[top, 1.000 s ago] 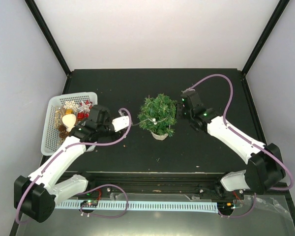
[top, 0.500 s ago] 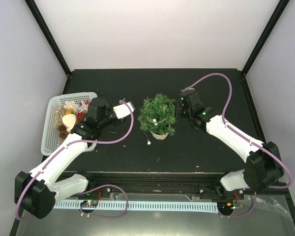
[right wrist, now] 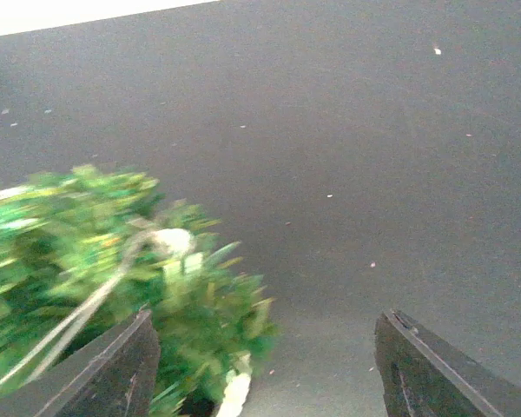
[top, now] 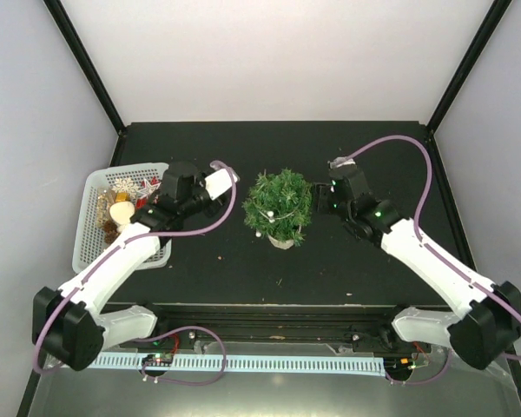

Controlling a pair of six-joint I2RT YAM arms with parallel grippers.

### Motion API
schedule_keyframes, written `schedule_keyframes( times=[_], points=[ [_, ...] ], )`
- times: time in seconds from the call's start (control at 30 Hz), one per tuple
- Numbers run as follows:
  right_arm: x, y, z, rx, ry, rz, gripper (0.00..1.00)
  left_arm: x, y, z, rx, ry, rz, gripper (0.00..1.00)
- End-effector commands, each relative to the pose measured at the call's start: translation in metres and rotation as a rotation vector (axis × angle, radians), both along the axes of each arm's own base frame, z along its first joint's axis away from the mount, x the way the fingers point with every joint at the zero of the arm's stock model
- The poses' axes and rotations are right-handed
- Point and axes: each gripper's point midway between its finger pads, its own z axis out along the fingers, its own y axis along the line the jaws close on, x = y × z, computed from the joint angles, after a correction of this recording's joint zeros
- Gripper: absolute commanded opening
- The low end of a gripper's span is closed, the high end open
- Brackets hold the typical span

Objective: Decorate the small christmas tree

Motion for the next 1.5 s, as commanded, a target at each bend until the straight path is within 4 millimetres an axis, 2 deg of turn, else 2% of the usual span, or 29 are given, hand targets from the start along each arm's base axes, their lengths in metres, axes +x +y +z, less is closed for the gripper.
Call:
schedule_keyframes(
  times=[0.0,0.17,0.33,0.4,0.5,0.6,0.73,0.9,1.1,1.47],
  points=[
    [-0.030,0.007,0.003,-0.014,0.006,0.025,0.69,0.021,-0.014,0.029,-0.087,0.048,0.005,0.46],
    [-0.062,0.010,-0.005,0.007,0.037,0.029,0.69,0.045,-0.031,0.034,-0.108,0.125,-0.038,0.49],
    [-0.094,0.024,-0.009,-0.020,0.059,0.071,0.69,0.064,-0.050,0.042,-0.178,0.228,-0.121,0.52],
    [-0.103,0.027,-0.013,-0.022,0.067,0.082,0.69,0.068,-0.060,0.042,-0.206,0.280,-0.167,0.53],
    [-0.111,0.025,-0.020,-0.057,0.074,0.083,0.69,0.072,-0.077,0.030,-0.242,0.386,-0.239,0.54],
    [-0.106,0.014,-0.022,-0.110,0.048,0.035,0.70,0.064,-0.093,0.031,-0.287,0.479,-0.348,0.55],
    [-0.097,0.008,-0.018,-0.128,0.025,0.000,0.71,0.043,-0.100,0.023,-0.326,0.568,-0.442,0.54],
    [-0.083,0.000,-0.026,-0.130,0.046,-0.023,0.72,0.012,-0.097,0.023,-0.328,0.582,-0.535,0.48],
    [-0.055,-0.003,-0.026,-0.100,0.064,-0.035,0.72,-0.029,-0.093,0.023,-0.333,0.659,-0.658,0.39],
    [-0.010,0.004,-0.015,-0.093,0.052,-0.057,0.72,-0.081,-0.080,0.019,-0.334,0.696,-0.751,0.36]
  ],
)
